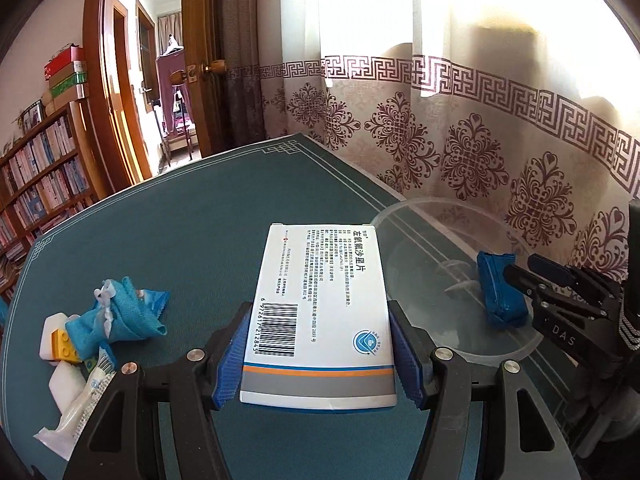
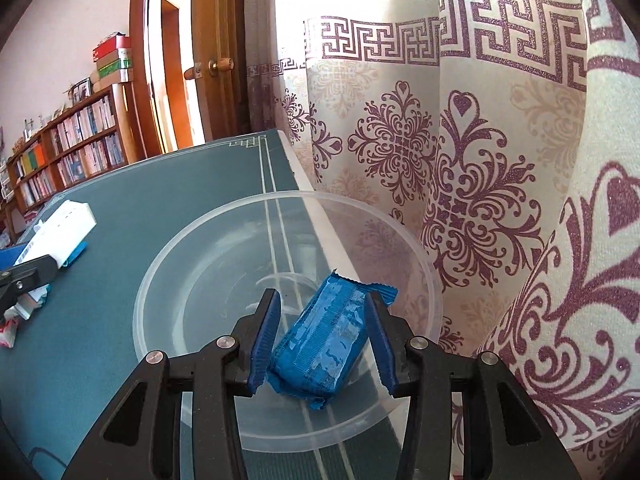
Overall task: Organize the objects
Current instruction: 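Carry the blue packet into the clear bowl and open the right gripper, then lower the white medicine box into the clear bowl and open the left gripper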
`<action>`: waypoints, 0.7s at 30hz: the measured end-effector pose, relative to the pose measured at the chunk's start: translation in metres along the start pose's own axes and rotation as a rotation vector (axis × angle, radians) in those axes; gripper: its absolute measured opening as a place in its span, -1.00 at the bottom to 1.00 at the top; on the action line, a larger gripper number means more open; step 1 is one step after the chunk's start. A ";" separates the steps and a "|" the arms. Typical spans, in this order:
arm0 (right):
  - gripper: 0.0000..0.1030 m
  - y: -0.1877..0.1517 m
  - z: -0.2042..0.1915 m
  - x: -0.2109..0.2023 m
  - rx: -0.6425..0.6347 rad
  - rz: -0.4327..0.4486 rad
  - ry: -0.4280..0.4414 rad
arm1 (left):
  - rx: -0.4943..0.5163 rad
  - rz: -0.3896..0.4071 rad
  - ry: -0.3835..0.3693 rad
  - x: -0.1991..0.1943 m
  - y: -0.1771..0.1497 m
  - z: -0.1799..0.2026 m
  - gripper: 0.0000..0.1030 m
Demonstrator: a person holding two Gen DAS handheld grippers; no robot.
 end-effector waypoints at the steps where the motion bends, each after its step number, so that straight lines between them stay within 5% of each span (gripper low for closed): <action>1: -0.12 0.000 0.000 -0.001 0.001 0.001 0.003 | 0.011 -0.003 -0.013 0.005 0.003 0.006 0.29; 12: -0.12 -0.001 0.004 -0.010 0.023 0.025 0.009 | 0.078 -0.029 -0.113 0.053 0.023 0.050 0.29; 16: -0.12 -0.002 0.005 -0.009 0.024 0.023 0.006 | 0.078 -0.020 -0.121 0.061 0.024 0.053 0.60; 21: -0.12 -0.001 0.005 -0.008 0.024 0.028 0.001 | 0.040 -0.025 -0.105 0.059 0.020 0.038 0.65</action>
Point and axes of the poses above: each gripper's, at about its wrist camera, not at the fingertips, and x roughly the way its jaws point, z to its right, y to its top, the point moved 1 cm from there along x, roughly the way its jaws point, and after that the axes turned 4 degrees about -y, right-handed, at the moved point
